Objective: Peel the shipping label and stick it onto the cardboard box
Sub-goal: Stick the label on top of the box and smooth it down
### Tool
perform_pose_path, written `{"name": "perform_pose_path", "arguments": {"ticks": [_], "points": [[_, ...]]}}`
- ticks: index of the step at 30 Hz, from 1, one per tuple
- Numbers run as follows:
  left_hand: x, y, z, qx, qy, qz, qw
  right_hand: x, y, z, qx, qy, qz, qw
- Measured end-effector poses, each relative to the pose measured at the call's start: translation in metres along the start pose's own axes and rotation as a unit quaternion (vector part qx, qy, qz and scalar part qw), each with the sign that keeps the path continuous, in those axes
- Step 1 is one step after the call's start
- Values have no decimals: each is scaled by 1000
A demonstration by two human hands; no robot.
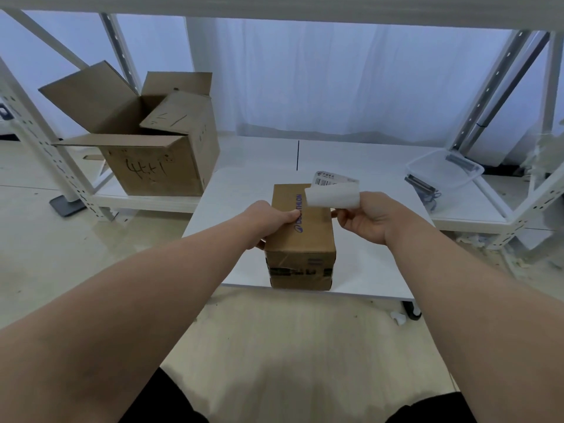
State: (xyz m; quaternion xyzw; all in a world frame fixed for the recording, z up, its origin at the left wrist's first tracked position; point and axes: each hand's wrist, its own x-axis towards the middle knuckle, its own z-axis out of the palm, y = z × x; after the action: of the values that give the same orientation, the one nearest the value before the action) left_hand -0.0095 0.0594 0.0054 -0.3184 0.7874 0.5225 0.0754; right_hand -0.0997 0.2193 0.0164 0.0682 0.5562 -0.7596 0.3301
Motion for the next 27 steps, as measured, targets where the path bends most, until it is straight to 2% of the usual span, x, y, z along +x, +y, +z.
{"name": "perform_pose_path", "arguments": {"ticks": [8,14,19,24,27], "points": [[3,2,5,74,34,46,996,1,0,-13,50,19,-11,999],[5,2,6,143,61,64,986,-4,-2,-15,5,17,-9,1000],[6,0,0,125,62,63,988,-4,2,-6,-64,6,-18,998],[6,0,-2,103,23,71,992,-2,0,-11,-50,35,-64,996],[7,2,-7,143,62,131,979,-2,-4,-13,-83,35,-88,992]]}}
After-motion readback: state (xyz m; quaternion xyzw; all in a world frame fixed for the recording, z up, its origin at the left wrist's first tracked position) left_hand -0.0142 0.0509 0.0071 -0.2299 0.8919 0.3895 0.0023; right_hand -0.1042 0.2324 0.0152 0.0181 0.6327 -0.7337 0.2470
